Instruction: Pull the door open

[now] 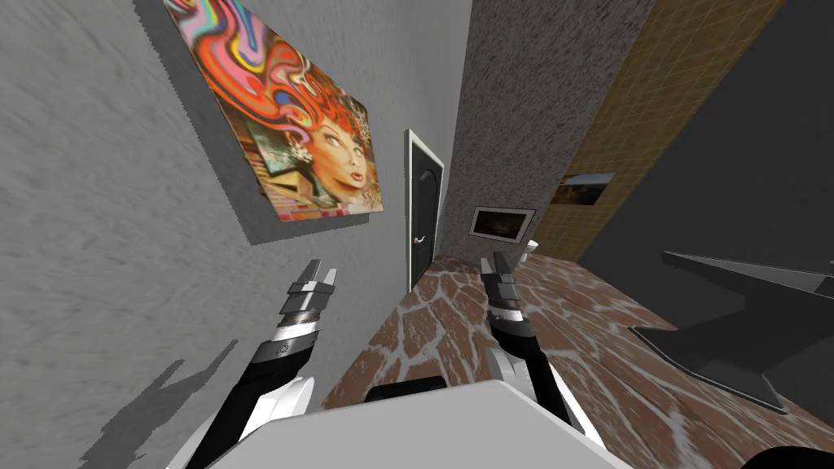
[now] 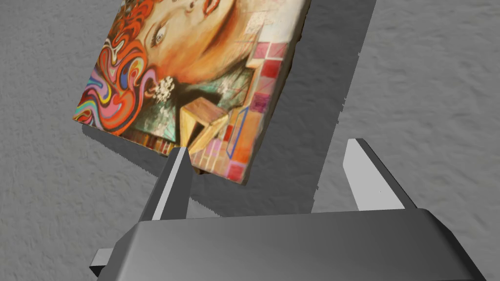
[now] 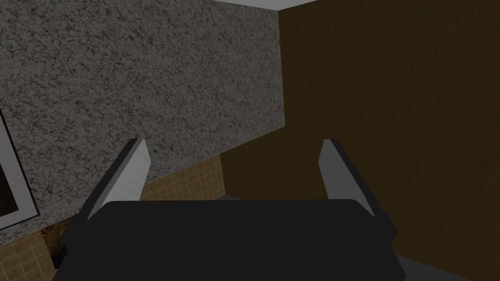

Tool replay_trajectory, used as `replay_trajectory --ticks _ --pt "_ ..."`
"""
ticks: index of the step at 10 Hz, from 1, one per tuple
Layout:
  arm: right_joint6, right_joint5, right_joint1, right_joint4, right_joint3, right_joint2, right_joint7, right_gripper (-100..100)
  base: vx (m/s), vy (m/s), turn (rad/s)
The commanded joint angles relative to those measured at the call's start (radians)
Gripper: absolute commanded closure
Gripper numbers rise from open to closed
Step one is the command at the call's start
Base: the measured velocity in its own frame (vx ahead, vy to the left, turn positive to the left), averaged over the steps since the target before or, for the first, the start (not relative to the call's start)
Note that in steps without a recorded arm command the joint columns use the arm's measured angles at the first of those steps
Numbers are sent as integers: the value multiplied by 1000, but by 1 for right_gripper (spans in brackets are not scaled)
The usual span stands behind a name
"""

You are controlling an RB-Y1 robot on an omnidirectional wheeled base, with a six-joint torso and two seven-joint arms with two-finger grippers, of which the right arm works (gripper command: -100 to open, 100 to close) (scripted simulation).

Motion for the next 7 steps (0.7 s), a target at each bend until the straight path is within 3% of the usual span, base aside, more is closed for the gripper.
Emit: replay_trajectory --ticks 1,7 --pt "-4 1 -17 34 1 -7 -6 -100 87 -111 144" --pt "-16 5 -77 157 3 -27 -29 -100 81 -60 98"
